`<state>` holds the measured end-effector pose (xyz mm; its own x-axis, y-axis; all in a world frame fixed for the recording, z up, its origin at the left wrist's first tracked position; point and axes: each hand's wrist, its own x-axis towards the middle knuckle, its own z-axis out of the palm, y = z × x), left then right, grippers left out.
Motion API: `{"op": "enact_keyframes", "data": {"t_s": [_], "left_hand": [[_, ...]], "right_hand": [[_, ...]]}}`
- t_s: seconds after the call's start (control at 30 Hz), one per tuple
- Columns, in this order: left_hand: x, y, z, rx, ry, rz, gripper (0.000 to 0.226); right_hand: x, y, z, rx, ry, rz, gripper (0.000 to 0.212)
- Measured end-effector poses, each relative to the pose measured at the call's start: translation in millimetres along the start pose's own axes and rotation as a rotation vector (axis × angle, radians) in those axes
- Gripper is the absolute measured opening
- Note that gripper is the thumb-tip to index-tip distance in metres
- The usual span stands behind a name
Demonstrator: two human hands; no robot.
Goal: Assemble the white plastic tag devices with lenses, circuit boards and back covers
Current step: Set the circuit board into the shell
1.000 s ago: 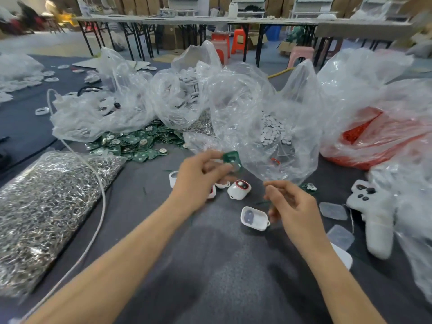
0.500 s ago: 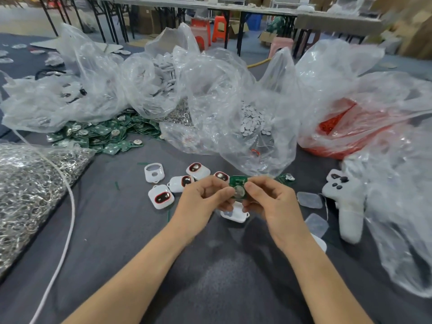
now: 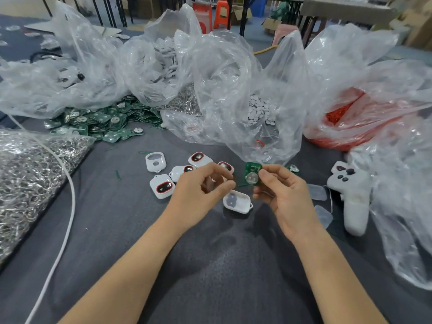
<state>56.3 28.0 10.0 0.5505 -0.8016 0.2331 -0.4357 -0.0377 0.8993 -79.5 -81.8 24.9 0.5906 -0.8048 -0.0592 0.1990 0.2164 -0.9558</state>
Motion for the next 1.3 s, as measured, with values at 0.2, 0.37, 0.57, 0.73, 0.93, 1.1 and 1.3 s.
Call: {"op": "enact_keyframes", "data": {"t_s": [0.2, 0.37, 0.57, 0.73, 0.93, 1.1, 1.3], "left_hand": [[2, -6, -7, 0.288, -0.266, 0.158, 0.034], [3, -7, -7, 0.275, -0.246, 0.197, 0.029], [4, -8, -8, 0.25, -0.253, 0.169, 0.029], [3, -8, -7, 0.254, -0.29, 0.154, 0.046], [1, -8, -7, 0.28, -0.323, 0.139, 0.061], [2, -11, -7, 0.279, -0.313, 0.156, 0.056], [2, -10, -6, 0.301, -0.298, 0.162, 0.056]], "right_hand": [[4, 0, -7, 0.015, 0.046, 0.02, 0.022], [3, -1, -6, -0.074, 0.019, 0.02, 0.022], [1, -2, -6, -0.083, 0.03, 0.008, 0.024], [3, -2, -6, -0.071, 0.063, 0.041, 0.026], [2, -3, -5, -0.119, 0.066, 0.097, 0.033], [2, -3, -8, -0.246, 0.004, 0.141, 0.021], [4, -4, -13, -0.372, -0.001, 0.095, 0.016]]}}
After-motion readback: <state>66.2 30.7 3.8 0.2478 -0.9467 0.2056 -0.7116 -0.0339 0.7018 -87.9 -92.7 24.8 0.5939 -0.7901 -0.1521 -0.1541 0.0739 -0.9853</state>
